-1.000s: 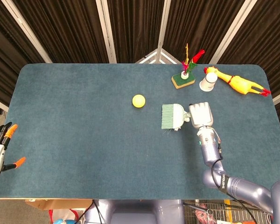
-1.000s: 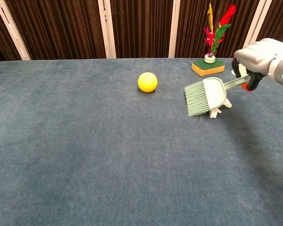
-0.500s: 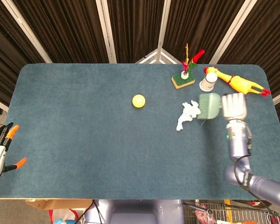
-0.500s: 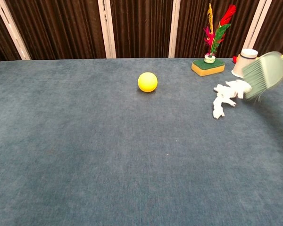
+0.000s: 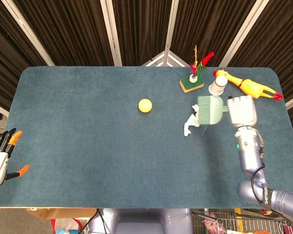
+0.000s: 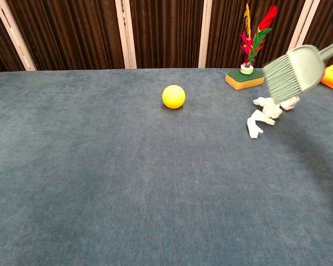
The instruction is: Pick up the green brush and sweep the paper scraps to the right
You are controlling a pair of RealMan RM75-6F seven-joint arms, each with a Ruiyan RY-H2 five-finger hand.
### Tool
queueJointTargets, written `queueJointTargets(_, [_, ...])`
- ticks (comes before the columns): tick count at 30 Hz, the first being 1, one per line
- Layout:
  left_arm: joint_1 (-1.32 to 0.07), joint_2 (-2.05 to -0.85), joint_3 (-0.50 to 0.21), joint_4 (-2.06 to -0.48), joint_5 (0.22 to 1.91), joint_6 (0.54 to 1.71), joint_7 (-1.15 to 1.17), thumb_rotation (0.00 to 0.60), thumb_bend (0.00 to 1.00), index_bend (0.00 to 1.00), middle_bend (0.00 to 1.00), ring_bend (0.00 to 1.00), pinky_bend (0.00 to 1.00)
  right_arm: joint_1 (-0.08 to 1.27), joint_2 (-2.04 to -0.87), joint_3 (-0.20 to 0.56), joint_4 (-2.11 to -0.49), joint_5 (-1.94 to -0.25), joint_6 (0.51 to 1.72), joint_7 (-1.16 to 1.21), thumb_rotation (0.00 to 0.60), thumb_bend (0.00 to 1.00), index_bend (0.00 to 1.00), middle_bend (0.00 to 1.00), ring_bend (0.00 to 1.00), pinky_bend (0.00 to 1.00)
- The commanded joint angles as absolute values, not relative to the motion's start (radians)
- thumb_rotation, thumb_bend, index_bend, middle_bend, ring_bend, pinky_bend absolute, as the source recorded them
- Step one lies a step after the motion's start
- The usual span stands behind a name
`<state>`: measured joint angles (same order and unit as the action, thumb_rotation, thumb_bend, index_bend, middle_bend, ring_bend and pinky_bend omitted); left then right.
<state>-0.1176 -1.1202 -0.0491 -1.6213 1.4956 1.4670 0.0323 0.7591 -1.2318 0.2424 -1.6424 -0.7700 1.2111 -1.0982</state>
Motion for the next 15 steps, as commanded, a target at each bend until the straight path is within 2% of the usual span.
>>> queueJointTargets(1, [-0.118, -1.119, -0.049, -1.621, 1.494, 1.466, 0.029, 0.6, 0.01, 0.0, 0.0, 0.0, 0.0, 0.781, -1.266, 0.224, -1.67, -0.781, 1.209, -1.112, 0.6, 0.64, 0.74, 0.92, 0.94, 0.82])
queueJointTargets(8, [-0.117, -1.116, -0.049, -1.618, 1.495, 1.468, 0.022, 0.6, 0.01, 0.0, 0.0, 0.0, 0.0, 0.816, -1.387, 0.167, -1.643, -0.765, 1.175, -1.15, 0.6, 0.64, 0.74, 0.92, 0.94, 0.82])
queueJointTargets(15, [-0.116, -1.114, -0.05, -1.617, 1.49, 1.467, 0.015, 0.6, 0.01, 0.0, 0.0, 0.0, 0.0, 0.83, -1.486, 0.132, -1.513, -0.757, 1.147, -1.137, 0.6, 0.64, 0.74, 0.92, 0.94, 0.82])
